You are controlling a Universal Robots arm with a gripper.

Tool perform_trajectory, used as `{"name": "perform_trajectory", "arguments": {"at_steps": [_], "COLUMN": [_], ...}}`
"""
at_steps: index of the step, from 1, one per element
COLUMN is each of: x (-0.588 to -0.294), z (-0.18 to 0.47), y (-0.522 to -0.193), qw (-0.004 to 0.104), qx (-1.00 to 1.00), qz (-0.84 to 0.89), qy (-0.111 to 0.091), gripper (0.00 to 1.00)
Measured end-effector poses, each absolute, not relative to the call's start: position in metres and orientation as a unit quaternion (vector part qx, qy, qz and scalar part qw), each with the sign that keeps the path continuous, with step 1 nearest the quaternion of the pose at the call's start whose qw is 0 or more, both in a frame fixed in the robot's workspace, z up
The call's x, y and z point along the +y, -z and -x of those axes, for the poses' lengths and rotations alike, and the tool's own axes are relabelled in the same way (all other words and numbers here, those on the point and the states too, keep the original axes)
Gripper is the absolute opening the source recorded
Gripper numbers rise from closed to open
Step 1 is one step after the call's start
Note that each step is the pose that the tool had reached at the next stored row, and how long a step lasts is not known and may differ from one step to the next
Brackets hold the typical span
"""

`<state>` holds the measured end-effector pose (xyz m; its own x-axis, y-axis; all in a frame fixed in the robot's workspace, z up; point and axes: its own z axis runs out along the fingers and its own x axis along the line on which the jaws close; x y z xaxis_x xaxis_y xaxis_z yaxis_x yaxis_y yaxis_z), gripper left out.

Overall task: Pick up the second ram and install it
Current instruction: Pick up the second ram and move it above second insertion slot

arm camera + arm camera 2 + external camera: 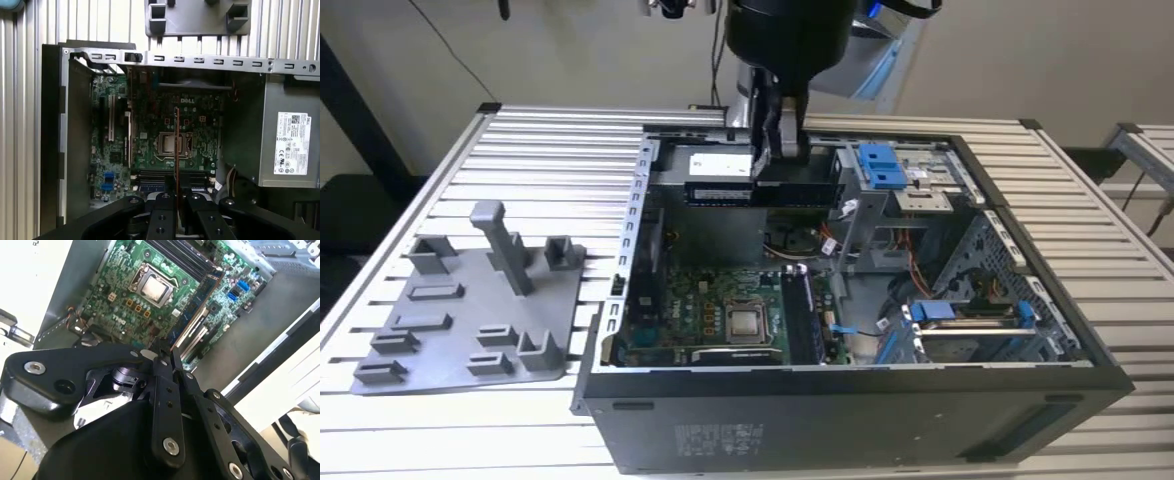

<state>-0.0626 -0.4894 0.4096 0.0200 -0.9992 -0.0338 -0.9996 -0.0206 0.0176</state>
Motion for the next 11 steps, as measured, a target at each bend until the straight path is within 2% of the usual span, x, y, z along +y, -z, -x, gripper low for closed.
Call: {"name": "perform_trajectory", "arguments": {"at_steps": [11], "x": [-0.489], "z": [0.034], "y": [-0.410], "qw": [0.005], "qx": [0.700], "qz": [0.714], "qy": [-0.019], "gripper": [0.14]}}
